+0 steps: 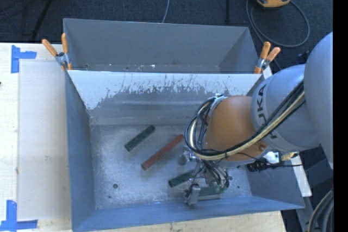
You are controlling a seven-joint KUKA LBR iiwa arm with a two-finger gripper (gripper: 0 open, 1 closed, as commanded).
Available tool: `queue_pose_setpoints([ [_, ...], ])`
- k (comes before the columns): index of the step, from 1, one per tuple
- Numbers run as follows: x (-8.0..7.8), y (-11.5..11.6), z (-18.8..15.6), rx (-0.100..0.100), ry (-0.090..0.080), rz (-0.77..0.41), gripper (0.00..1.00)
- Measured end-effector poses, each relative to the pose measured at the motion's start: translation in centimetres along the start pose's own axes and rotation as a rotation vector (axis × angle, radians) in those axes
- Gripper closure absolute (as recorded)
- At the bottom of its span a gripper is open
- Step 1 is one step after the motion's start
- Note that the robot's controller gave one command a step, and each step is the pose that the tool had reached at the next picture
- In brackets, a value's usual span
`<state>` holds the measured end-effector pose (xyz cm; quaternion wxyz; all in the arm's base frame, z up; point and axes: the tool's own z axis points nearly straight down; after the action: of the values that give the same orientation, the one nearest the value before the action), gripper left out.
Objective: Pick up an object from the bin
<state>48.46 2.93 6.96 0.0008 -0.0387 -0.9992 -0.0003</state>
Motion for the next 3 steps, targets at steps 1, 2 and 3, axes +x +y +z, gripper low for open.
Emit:
queue_pose_setpoints([
  [1, 0.15, 0.17, 0.14, 0.000, -0.001, -0.044, 0.00],
  [2, 0.35, 0.07, 0.11, 0.000, 0.001, -0.027, 1.00],
  [3, 0.31, 0.06, 0.11, 0.000, 0.002, -0.023, 1.00],
])
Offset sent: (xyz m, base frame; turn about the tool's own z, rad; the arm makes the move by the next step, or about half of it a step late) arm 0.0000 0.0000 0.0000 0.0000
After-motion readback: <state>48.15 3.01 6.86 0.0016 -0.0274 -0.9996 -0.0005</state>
